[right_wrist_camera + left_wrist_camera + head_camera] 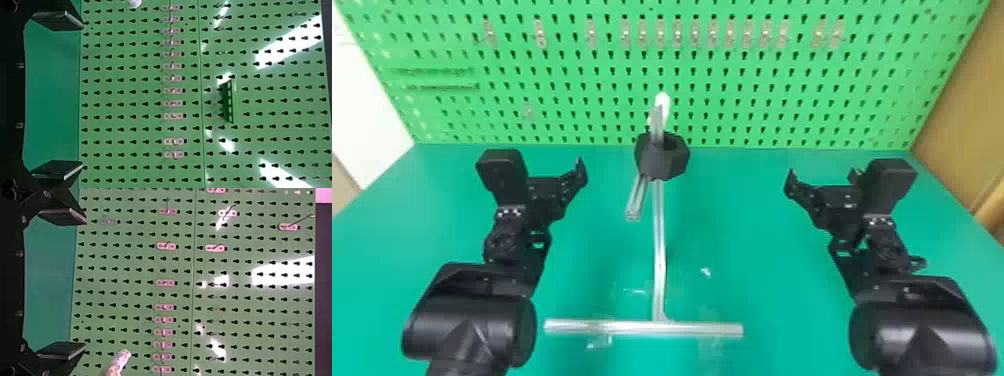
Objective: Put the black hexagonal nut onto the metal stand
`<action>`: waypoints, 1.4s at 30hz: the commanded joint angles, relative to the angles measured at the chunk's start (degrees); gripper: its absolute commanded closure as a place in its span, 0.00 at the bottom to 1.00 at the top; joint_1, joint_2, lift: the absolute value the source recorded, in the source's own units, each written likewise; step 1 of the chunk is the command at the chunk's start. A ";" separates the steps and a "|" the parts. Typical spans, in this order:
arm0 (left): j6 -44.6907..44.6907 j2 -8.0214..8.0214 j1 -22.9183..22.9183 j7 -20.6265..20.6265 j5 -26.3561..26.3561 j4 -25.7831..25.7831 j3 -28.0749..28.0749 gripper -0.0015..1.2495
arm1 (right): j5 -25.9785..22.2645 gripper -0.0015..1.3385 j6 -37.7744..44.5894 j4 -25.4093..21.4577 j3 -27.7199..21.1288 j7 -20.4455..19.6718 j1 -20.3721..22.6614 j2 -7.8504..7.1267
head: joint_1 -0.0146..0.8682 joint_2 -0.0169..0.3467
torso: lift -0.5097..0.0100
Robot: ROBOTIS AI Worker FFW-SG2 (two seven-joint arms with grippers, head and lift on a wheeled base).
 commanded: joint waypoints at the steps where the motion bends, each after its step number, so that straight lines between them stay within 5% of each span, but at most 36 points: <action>1: -0.10 0.00 0.00 0.00 0.12 0.00 -0.10 0.13 | -0.01 0.05 0.00 0.00 0.06 0.00 0.00 0.00 | 0.80 0.27 | 0.98; 42: -0.10 0.00 -0.09 0.00 0.20 0.00 -0.01 0.13 | -0.09 0.05 0.26 0.00 0.76 0.00 -0.35 -0.26 | 0.80 0.27 | 0.98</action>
